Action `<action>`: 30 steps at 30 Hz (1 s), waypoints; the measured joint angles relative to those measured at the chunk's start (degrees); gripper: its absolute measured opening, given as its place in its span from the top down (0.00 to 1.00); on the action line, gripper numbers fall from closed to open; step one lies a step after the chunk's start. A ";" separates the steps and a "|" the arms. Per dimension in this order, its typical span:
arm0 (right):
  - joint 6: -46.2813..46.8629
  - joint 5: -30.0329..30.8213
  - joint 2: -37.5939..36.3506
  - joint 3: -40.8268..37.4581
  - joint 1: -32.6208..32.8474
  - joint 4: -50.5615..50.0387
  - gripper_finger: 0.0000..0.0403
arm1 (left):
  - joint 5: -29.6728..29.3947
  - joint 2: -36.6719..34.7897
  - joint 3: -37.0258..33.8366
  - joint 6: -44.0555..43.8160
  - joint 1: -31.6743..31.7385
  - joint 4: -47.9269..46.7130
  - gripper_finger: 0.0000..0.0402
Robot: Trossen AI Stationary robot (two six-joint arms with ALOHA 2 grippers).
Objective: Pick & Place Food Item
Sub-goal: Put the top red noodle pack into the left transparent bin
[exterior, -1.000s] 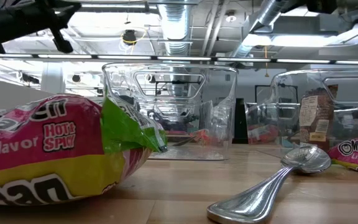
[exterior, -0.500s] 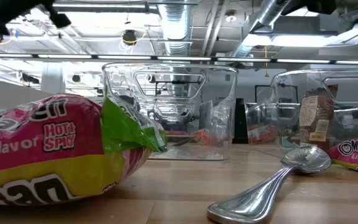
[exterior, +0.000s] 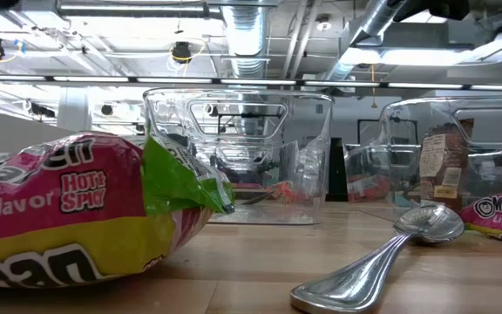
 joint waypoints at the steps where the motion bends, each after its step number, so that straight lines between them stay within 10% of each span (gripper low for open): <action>1: 0.00 0.00 0.00 0.00 0.00 0.00 0.71 | 0.08 1.03 2.19 0.00 0.00 -5.42 0.98; 14: -2.97 0.01 0.00 0.00 0.00 0.04 0.71 | -10.54 17.00 22.26 10.96 0.85 -72.39 1.00; 30: -4.45 0.01 0.00 0.00 0.00 0.09 0.71 | -5.82 29.82 22.95 11.17 25.20 -99.54 1.00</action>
